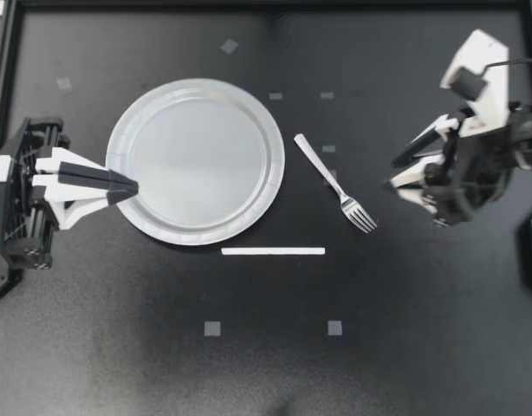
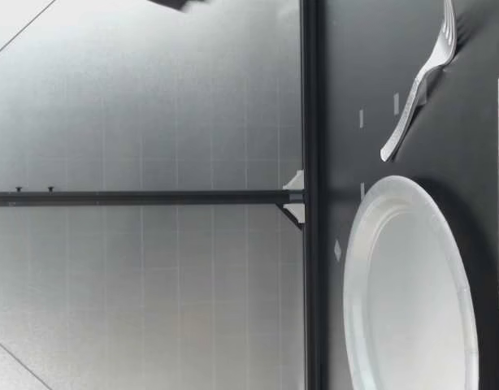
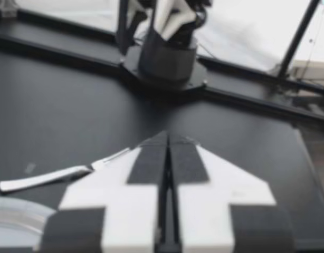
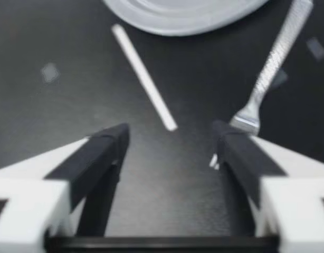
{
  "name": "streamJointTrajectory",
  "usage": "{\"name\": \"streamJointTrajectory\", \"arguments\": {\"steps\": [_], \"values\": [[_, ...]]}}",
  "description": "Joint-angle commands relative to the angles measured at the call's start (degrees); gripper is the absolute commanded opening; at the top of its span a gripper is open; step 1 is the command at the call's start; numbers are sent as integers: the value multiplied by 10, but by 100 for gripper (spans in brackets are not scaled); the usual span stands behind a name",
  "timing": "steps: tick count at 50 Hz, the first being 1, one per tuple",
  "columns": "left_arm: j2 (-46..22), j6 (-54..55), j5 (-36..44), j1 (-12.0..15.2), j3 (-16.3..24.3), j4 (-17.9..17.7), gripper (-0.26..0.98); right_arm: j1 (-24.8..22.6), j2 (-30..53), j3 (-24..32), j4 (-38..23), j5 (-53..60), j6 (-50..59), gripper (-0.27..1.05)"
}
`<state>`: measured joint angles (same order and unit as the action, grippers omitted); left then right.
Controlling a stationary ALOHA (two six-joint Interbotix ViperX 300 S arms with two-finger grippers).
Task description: Pick up the fork and place it on the plate.
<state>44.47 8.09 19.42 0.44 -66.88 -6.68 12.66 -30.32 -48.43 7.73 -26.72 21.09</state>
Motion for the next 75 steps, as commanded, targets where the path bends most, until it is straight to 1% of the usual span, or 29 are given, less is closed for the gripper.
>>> {"name": "streamJointTrajectory", "arguments": {"steps": [1, 8, 13, 16, 19, 24, 28, 36, 44, 49, 55, 75], "values": [[-10, 1, 25, 0, 1, 1, 10, 6, 74, 4, 1, 43, 37, 58], [-22, 0, 30, 0, 4, 4, 23, 6, 152, 18, 1, 71, 49, 57], [-47, 1, 33, 0, 10, 6, 31, 6, 220, 48, -1, 70, 48, 57], [-66, 3, 40, 1, 15, 6, 33, 7, 250, 69, -7, 63, 47, 57], [-91, 3, 48, 0, 19, 6, 33, 11, 276, 90, -27, 48, 48, 57], [-120, 2, 65, -4, 24, 7, 33, 18, 301, 114, -49, 16, 51, 57], [-143, 2, 83, -17, 29, 11, 33, 28, 311, 123, -54, -6, 52, 57], [-169, 0, 95, -51, 47, 22, 33, 47, 323, 122, -59, -11, 50, 56], [-186, -1, 102, -71, 60, 24, 33, 47, 345, 126, -60, -9, 51, 56], [-201, -4, 110, -76, 66, 25, 33, 47, 362, 133, -58, -8, 51, 56], [-213, -5, 110, -76, 67, 25, 33, 47, 365, 137, -56, -8, 51, 56], [-213, -6, 110, -76, 62, 26, 33, 47, 388, 138, -54, -6, 53, 56]]}}
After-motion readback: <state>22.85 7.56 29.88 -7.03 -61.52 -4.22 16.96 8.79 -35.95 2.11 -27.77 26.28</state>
